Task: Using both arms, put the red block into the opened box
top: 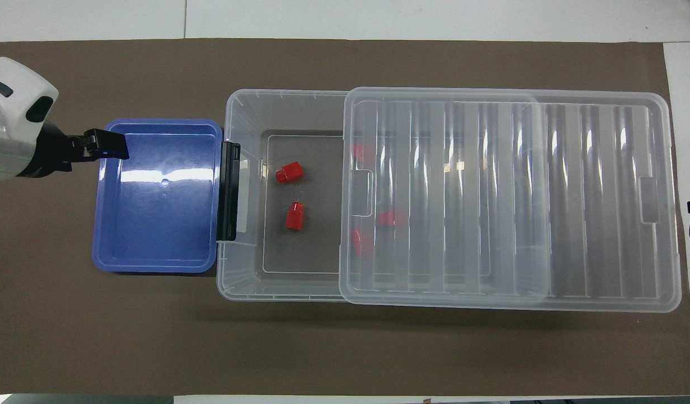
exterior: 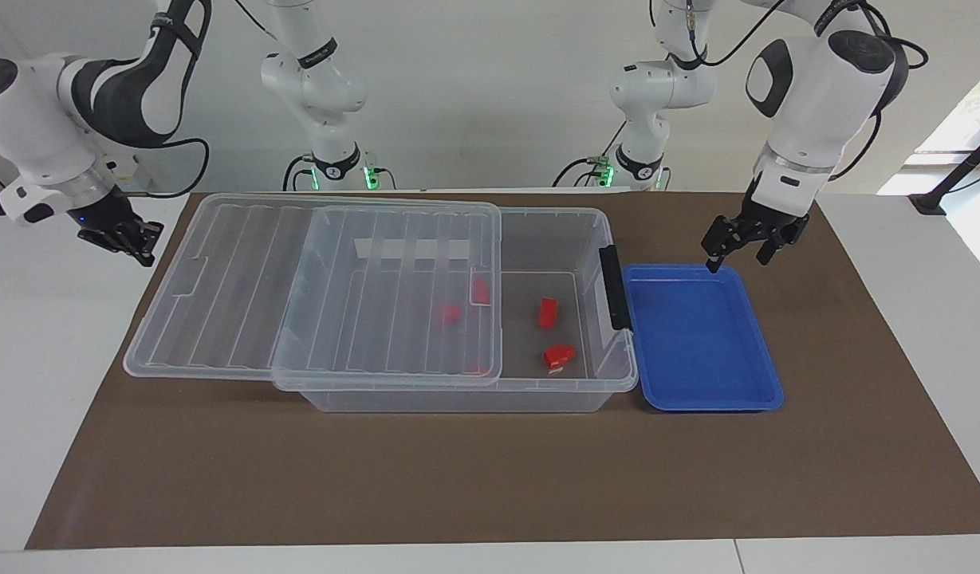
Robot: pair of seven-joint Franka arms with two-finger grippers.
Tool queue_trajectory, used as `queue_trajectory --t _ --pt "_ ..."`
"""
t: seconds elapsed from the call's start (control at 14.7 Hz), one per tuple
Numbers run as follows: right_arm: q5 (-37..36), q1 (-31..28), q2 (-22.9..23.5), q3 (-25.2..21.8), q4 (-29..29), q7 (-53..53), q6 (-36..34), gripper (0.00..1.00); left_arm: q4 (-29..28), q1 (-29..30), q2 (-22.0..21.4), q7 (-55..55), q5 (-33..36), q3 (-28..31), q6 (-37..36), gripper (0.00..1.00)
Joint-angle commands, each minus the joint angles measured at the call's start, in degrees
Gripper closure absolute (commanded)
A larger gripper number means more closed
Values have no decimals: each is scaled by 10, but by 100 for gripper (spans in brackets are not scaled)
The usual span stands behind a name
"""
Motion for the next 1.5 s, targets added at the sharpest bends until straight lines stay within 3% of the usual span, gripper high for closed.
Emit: queue_trajectory --t 0.0,0.34,0.95,1.43 --pt "-6 18 -10 5 -18 35 10 100 55 18 19 34 3 -3 -51 0" --pt "3 19 -16 9 -32 49 12 100 114 22 39 46 4 -1 -125 0" --pt "10 98 -20 11 -46 150 13 100 106 21 34 46 3 -3 -132 0" --pt "30 140 -21 11 -70 197 53 100 93 22 28 42 2 -3 -128 0"
